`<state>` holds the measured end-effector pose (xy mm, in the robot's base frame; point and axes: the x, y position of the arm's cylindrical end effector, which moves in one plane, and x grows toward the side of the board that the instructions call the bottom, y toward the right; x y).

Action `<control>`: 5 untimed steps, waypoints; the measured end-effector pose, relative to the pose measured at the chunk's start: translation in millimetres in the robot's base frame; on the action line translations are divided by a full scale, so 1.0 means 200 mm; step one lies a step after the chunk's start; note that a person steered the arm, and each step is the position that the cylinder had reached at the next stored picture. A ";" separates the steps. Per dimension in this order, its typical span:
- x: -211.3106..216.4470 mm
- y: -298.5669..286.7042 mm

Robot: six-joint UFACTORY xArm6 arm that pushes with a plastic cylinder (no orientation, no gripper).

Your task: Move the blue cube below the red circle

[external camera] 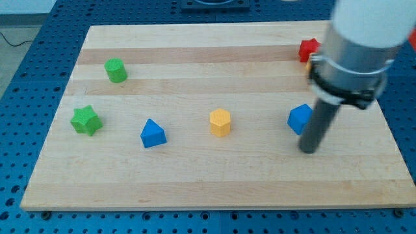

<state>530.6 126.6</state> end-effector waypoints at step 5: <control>-0.17 0.19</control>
<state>495.7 165.5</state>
